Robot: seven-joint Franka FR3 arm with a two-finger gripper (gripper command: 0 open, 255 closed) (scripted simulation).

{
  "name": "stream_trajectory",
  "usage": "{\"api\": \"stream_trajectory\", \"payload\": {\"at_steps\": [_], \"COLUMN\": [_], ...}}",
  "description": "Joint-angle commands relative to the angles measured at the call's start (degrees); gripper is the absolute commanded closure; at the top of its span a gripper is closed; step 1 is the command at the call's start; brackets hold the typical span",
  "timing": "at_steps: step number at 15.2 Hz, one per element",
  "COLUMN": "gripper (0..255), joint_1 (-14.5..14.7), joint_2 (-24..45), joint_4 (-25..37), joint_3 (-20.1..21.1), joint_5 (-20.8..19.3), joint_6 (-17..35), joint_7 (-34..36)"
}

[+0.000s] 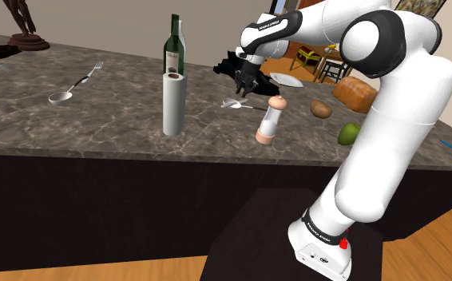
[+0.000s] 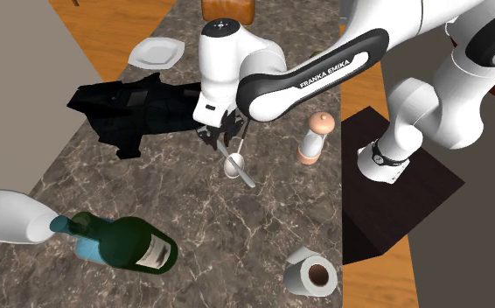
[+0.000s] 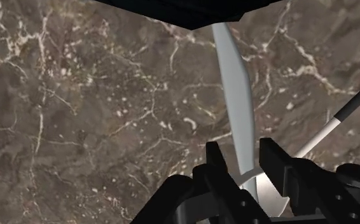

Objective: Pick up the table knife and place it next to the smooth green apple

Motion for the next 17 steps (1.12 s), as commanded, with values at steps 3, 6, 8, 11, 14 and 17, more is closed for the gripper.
{"api": "stream_trajectory", "payload": {"at_steps": [3, 6, 8, 11, 14, 17], "gripper": [255, 255, 255, 0, 0, 0], "joint_1": [0.0, 0.0, 0.0, -5.02, -5.18, -4.71], "joint_2": [0.0, 0.0, 0.0, 19.36, 18.52, 18.01], "joint_4": [0.0, 0.0, 0.0, 30.85, 27.54, 24.52], "joint_3": [0.0, 0.0, 0.0, 2.41, 3.41, 3.45], "joint_5": [0.0, 0.0, 0.0, 3.05, 2.48, 2.42], "joint_6": [0.0, 0.0, 0.0, -35.52, -32.84, -30.33], "joint_7": [0.0, 0.0, 0.0, -8.79, -8.6, -8.69]}}
